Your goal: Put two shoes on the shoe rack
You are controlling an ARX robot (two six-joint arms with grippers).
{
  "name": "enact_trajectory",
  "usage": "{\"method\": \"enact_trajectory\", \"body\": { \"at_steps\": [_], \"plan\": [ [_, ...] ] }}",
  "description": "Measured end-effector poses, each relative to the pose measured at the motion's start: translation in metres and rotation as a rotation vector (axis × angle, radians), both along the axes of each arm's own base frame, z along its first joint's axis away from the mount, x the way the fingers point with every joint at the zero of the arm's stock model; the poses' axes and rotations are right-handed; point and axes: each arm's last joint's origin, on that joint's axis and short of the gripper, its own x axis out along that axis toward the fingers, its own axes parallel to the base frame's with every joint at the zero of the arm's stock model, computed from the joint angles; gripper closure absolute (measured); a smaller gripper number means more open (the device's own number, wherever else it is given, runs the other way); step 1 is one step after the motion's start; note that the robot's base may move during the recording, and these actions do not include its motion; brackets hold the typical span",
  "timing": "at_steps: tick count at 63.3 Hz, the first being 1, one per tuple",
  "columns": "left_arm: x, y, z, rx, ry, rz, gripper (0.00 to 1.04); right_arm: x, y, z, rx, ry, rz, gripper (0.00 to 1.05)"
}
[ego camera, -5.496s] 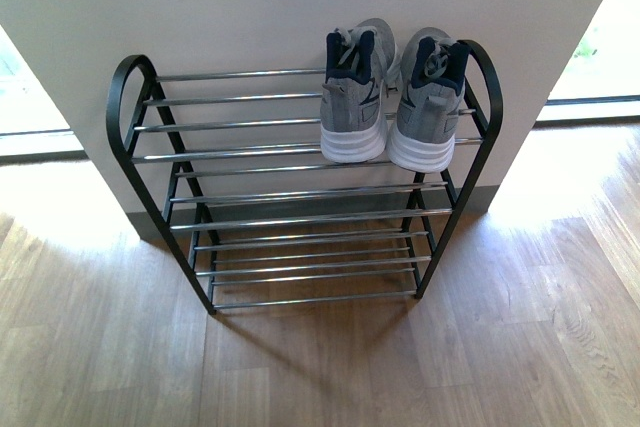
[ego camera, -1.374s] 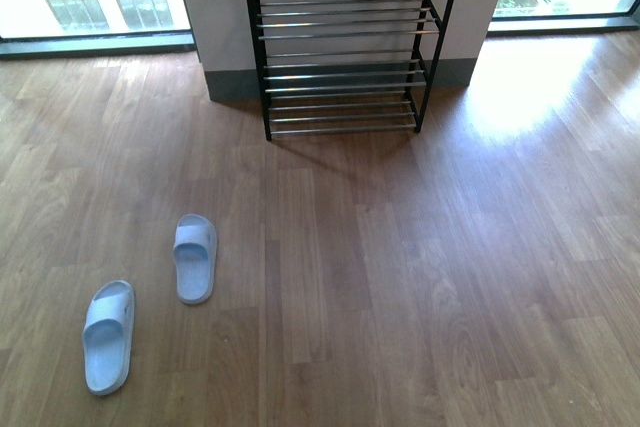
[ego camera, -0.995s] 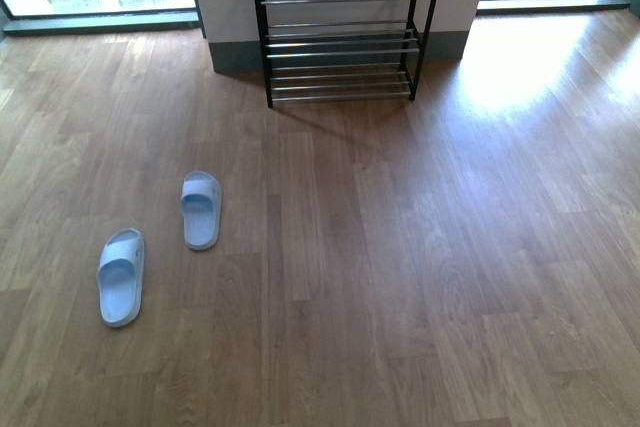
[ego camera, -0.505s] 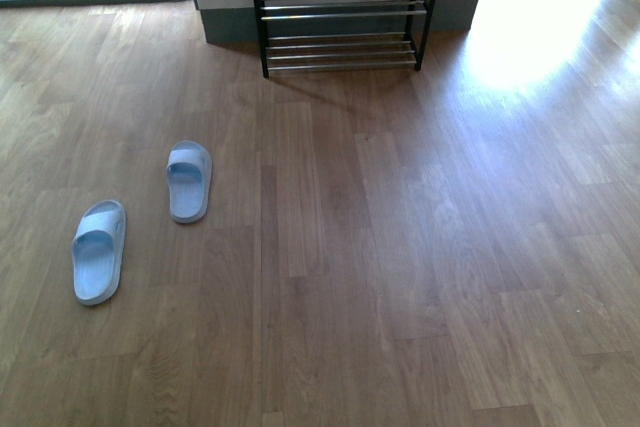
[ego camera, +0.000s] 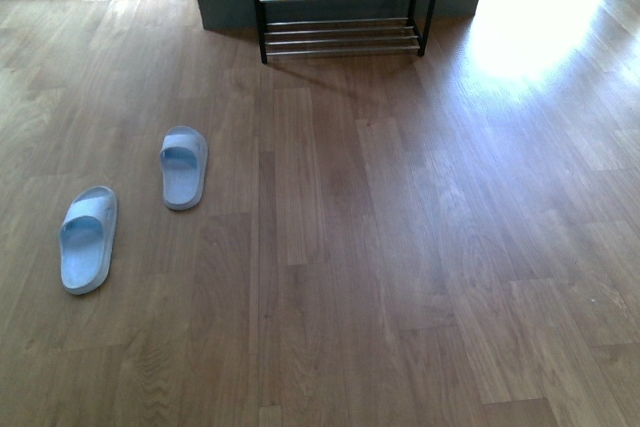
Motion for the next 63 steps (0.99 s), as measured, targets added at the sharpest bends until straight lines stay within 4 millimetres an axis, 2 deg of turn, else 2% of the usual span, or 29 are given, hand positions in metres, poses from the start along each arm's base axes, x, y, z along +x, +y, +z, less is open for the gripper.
{"method": "enact_trajectory", "body": {
  "at_steps": [63],
  "plan": [
    [0.0000,0.0001,0.0000,0.000,0.000,0.002,0.09,0.0000,0.0001,-0.0001,0.000,0.001,0.003,0.09]
  ]
}}
